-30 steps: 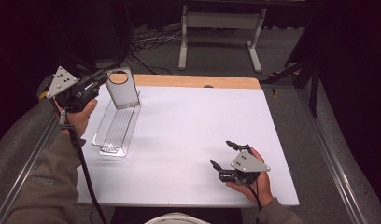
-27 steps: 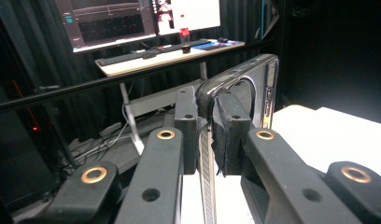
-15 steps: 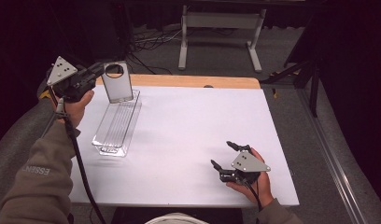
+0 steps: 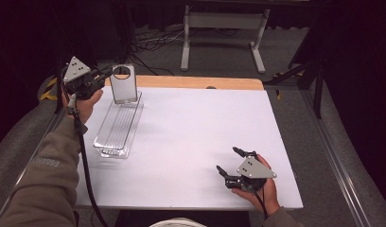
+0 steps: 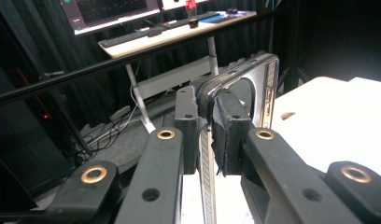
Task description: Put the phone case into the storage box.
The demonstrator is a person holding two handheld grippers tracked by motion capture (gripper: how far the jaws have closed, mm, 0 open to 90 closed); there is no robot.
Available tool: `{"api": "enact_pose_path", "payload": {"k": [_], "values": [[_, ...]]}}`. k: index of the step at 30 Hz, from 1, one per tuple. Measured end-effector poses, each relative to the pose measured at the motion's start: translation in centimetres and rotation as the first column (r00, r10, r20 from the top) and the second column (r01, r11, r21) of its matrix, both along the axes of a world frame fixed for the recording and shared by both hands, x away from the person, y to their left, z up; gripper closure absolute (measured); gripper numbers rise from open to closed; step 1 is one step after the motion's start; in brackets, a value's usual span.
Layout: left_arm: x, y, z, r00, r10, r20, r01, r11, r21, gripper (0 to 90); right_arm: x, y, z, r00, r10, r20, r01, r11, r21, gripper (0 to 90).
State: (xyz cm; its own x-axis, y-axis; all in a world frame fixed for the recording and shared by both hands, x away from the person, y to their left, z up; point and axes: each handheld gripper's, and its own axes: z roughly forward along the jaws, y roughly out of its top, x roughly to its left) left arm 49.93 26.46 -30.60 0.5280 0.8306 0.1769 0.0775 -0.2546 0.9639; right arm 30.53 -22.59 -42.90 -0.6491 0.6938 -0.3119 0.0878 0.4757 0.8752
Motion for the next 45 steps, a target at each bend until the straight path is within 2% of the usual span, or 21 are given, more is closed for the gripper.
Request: {"api": "enact_pose_path", "payload": {"k": [6,10,14,17,20,22,28,31,33,36,45], "values": [[1.3,0.2,-1.0,0.9998,-0.003,-0.021,0.003,1.0000,0.000,81.2,-0.4,-0.2,-0.1,0.9998,-0.020,-0.006,0.020,1.000,-0.002,21.1],[2.8,0.9,-2.5,0.9989,-0.015,-0.045,0.013,0.9992,-0.037,81.2,-0.4,-0.1,-0.4,0.9996,-0.024,-0.018,0.023,1.000,-0.009,21.1],[3.9,1.1,-3.6,0.9979,-0.015,-0.063,0.012,0.9990,-0.042,81.2,0.0,0.0,-0.7,0.9991,-0.028,-0.033,0.027,0.999,-0.021,21.1],[4.4,1.1,-4.5,0.9960,-0.023,-0.086,0.020,0.9990,-0.039,81.2,0.2,0.1,-0.8,0.9988,-0.029,-0.040,0.028,0.999,-0.027,21.1],[4.6,1.0,-5.1,0.9955,-0.025,-0.092,0.022,0.9992,-0.033,81.2,0.3,0.2,-0.9,0.9987,-0.031,-0.041,0.030,0.999,-0.026,21.1],[4.7,1.0,-5.5,0.9956,-0.007,-0.093,0.003,0.9991,-0.043,81.2,0.3,0.2,-1.0,0.9984,-0.031,-0.048,0.030,0.999,-0.029,21.1],[5.1,0.8,-6.2,0.9945,-0.011,-0.104,0.007,0.9992,-0.039,81.2,0.2,0.3,-1.0,0.9984,-0.022,-0.053,0.020,0.999,-0.035,21.7],[5.4,0.6,-6.5,0.9936,-0.002,-0.113,-0.001,0.9998,-0.022,81.1,0.2,0.3,-1.0,0.9983,-0.020,-0.054,0.019,0.999,-0.037,21.7],[5.6,0.5,-6.7,0.9938,0.010,-0.111,-0.012,0.9998,-0.014,81.1,0.3,0.3,-1.0,0.9981,-0.022,-0.058,0.019,0.999,-0.040,21.7],[5.8,0.4,-6.9,0.9940,0.012,-0.109,-0.016,0.9993,-0.035,81.0,0.3,0.3,-1.0,0.9980,-0.020,-0.060,0.018,0.999,-0.042,21.7],[6.3,0.5,-7.0,0.9946,0.037,-0.097,-0.038,0.9992,-0.011,79.3,0.1,0.4,-1.0,0.9983,-0.009,-0.058,0.007,0.999,-0.045,22.9]]}}
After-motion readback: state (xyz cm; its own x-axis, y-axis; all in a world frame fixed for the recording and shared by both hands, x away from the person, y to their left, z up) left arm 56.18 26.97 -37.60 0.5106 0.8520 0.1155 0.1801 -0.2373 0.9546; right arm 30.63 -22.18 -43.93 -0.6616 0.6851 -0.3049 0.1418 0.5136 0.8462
